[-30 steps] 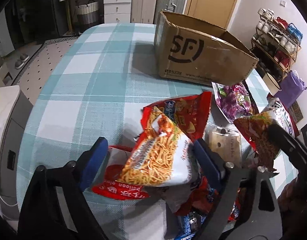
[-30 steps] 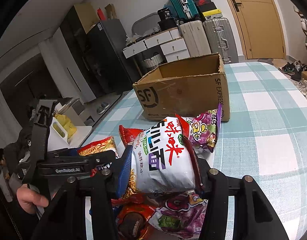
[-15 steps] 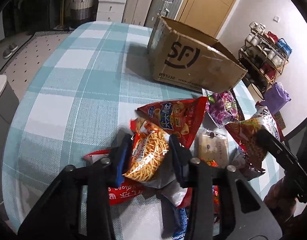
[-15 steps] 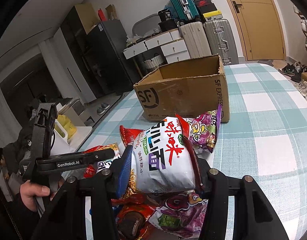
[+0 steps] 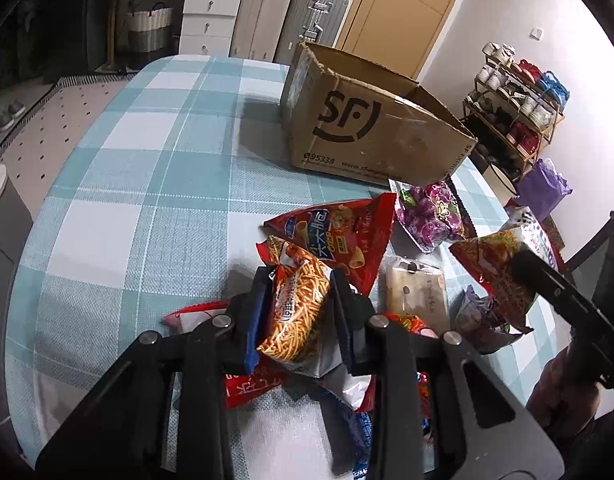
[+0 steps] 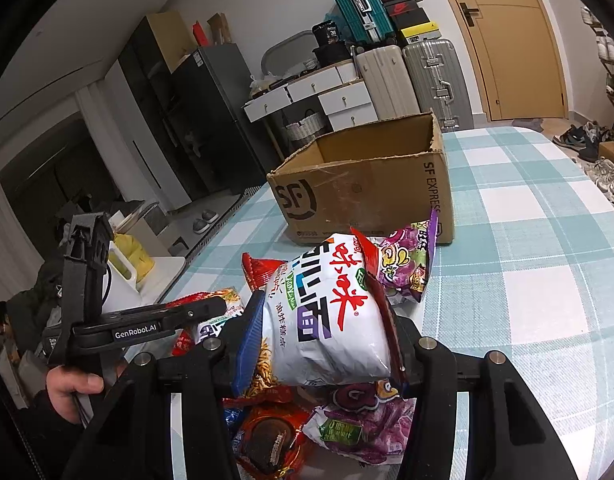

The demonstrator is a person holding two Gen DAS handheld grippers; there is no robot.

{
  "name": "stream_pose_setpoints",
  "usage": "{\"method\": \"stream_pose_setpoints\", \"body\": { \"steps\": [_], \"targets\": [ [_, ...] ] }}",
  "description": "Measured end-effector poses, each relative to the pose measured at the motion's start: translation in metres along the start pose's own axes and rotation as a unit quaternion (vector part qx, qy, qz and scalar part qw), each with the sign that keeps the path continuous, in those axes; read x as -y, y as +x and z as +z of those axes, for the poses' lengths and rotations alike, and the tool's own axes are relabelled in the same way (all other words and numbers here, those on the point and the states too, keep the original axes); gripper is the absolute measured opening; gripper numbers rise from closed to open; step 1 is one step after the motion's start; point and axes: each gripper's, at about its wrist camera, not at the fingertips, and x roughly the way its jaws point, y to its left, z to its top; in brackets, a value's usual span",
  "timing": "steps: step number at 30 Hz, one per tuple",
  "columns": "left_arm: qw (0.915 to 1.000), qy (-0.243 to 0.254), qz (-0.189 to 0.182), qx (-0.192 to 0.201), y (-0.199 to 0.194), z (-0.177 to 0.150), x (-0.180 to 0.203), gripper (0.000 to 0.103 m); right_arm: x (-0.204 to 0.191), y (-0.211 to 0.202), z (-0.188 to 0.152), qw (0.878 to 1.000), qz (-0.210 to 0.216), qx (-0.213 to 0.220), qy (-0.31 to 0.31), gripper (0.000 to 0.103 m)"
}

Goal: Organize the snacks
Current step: 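Carry the orange bag in the left tool while the right tool carries the white bag toward the box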

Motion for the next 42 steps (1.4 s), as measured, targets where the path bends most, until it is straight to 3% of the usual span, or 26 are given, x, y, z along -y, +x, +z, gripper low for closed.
{"method": "stream_pose_setpoints", "body": {
  "steps": [17, 42],
  "targets": [
    [0.9998, 0.008, 0.009, 0.015, -0.018, 0.003, 0.001, 0.024, -0.002, -0.009, 0.000, 1.000, -0.003, 0.011, -0.003, 0.052],
    [0.9990, 0.015, -0.007, 0.042, -0.044, 0.013, 0.000, 0.022, -0.009, -0.010, 0.005, 1.000, 0.000, 0.010, -0.004, 0.052]
  ]
}}
